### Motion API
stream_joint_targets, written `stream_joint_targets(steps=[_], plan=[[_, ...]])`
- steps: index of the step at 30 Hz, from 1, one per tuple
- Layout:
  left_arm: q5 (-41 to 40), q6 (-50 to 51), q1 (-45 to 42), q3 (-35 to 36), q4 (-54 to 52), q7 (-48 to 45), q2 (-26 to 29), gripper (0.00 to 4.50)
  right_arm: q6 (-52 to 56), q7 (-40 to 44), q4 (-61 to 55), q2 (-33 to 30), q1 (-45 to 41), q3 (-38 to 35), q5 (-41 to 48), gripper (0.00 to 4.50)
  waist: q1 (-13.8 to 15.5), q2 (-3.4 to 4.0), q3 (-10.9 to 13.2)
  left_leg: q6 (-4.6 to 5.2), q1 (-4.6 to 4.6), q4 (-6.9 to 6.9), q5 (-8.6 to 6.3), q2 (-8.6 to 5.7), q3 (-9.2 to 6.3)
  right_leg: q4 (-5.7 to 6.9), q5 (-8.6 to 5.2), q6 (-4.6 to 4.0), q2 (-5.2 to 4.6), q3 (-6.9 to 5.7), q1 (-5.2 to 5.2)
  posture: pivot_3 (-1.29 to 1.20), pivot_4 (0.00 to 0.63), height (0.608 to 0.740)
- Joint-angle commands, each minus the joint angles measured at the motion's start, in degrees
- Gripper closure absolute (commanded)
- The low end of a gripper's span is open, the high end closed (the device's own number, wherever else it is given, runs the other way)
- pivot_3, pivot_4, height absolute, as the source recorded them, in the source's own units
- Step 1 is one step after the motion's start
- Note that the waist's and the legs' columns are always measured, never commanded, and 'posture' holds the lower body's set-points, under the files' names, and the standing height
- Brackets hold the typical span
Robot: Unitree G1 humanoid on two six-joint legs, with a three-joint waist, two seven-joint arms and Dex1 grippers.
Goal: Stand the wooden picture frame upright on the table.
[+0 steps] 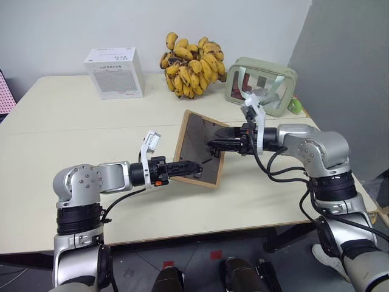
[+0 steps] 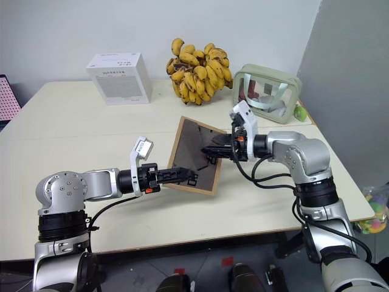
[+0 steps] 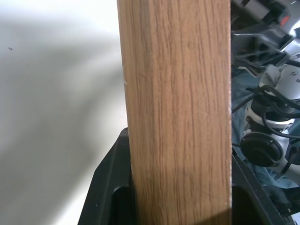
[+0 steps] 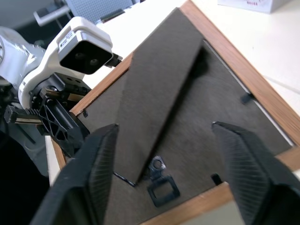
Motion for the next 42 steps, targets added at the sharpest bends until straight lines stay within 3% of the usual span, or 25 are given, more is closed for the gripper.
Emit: stream_joint_targets(steps=[1, 7, 13, 16, 18, 21, 23, 26, 28, 33, 38, 42], plan=[[-1.94, -1.91, -1.43, -0.34, -1.45, -2.27, 0.10, 3.25, -0.89, 0.44, -3.98, 2.01, -0.43, 1.80, 1.31, 0.88, 0.00, 0.00, 0.00, 0.00, 0.00, 0.00, 0.00, 0.00, -0.01, 0.01, 0.00, 0.00, 0.00, -0.01, 0.00, 0.00, 0.150, 0.740], [-2.79, -1.09, -1.02, 0.59, -1.05, -1.56, 0.29, 3.25, 4.85, 0.59, -10.28, 0.83, 2.36, -2.59, 7.65, 0.88, 0.28, 0.00, 0.00, 0.00, -0.01, 0.05, 0.00, -0.01, -0.01, 0.01, 0.00, -0.01, -0.02, -0.01, 0.02, 0.00, 0.150, 0.740], [-5.59, 2.67, -1.81, 3.16, 0.41, -1.05, 1.34, 3.25, 12.76, 5.09, -17.36, -9.78, 8.58, -10.60, 17.80, 0.88, 1.43, 0.00, 0.00, 0.00, -0.02, 0.07, 0.00, -0.01, 0.00, 0.00, -0.17, -0.28, -0.04, -0.02, 0.01, 0.00, 0.150, 0.740], [-6.58, 5.10, -1.81, 3.74, 0.85, -0.27, 1.35, 3.25, 10.55, 5.97, -18.61, -15.24, 13.08, -12.24, 17.30, 0.88, 1.52, 0.00, 0.00, 0.00, -0.02, 0.07, 0.00, -0.01, -0.02, 0.00, -0.19, -0.32, -0.03, -0.04, 0.02, 0.00, 0.150, 0.740], [-8.93, 7.52, -2.15, 4.47, 2.39, 1.16, 0.85, 3.25, -2.20, 4.95, -18.86, -18.26, 17.28, -10.33, 8.14, 0.88, 1.53, -0.01, 0.00, 0.00, 0.00, 0.10, 0.00, -0.01, -0.02, 0.00, -0.20, -0.33, -0.03, -0.04, 0.04, 0.00, 0.150, 0.740], [-16.75, 8.21, -3.00, 3.38, 7.89, 5.35, 2.21, 3.25, -44.93, 2.53, -14.05, -22.57, 24.89, -4.19, -16.31, 0.88, 1.52, -0.01, 0.00, 0.00, 0.01, 0.19, 0.00, -0.04, 0.00, -0.01, -0.20, -0.31, -0.03, -0.03, 0.05, 0.00, 0.150, 0.740], [-22.81, 8.21, -4.17, 2.72, 13.18, 9.40, 2.99, 3.25, -74.00, -6.63, -6.04, -24.45, 26.19, -1.18, -32.06, 0.88, 1.43, -0.02, 0.01, 0.00, 0.01, 0.21, 0.00, -0.06, 0.07, -0.04, -0.19, -0.29, -0.04, -0.01, 0.03, 0.00, 0.150, 0.740], [-31.17, 8.21, -5.27, 1.21, 18.44, 15.58, 3.83, 3.25, -98.27, -17.01, 4.34, -23.07, 23.78, 0.51, -43.62, 0.88, 0.89, -0.05, 0.04, -0.01, 0.05, 0.24, 0.00, -0.06, 0.18, -0.02, -0.17, -0.25, -0.06, 0.08, 0.00, 0.00, 0.150, 0.740], [-38.12, 8.21, -5.59, 0.06, 20.72, 20.10, 3.64, 3.25, -106.08, -23.84, 9.64, -21.25, 21.24, 1.72, -50.86, 0.88, 0.60, -0.06, 0.04, -0.01, 0.15, 0.22, 0.00, -0.06, 0.20, 0.01, -0.16, -0.24, -0.06, 0.13, 0.05, 0.00, 0.150, 0.740], [-55.89, 2.03, -0.67, -7.92, 16.77, 31.07, 5.27, 3.25, -112.33, -38.14, 17.31, -14.98, 14.54, 3.46, -63.57, 0.88, 0.46, -0.07, 0.05, -0.03, 0.25, 0.15, 0.02, -0.07, 0.19, 0.13, -0.01, 0.00, -0.05, 0.28, 0.12, 0.00, 0.150, 0.740], [-57.91, -1.91, 1.60, -9.71, 12.53, 33.32, 4.12, 3.25, -116.50, -45.10, 20.51, -11.97, 10.54, 6.18, -69.40, 0.88, 1.36, -0.09, 0.06, -0.05, 0.30, 0.17, 0.03, -0.07, 0.18, 0.17, -0.14, -0.25, -0.05, 0.31, 0.15, 0.00, 0.150, 0.740], [-57.91, -3.10, 2.71, -9.61, 11.26, 33.85, 4.10, 3.25, -118.99, -47.52, 21.98, -13.00, 9.32, 6.89, -70.30, 1.71, 1.94, -0.09, 0.06, -0.06, 0.39, 0.21, 0.04, -0.15, 0.18, 0.15, -0.14, -0.26, -0.07, 0.35, 0.30, 0.00, 0.150, 0.740]])
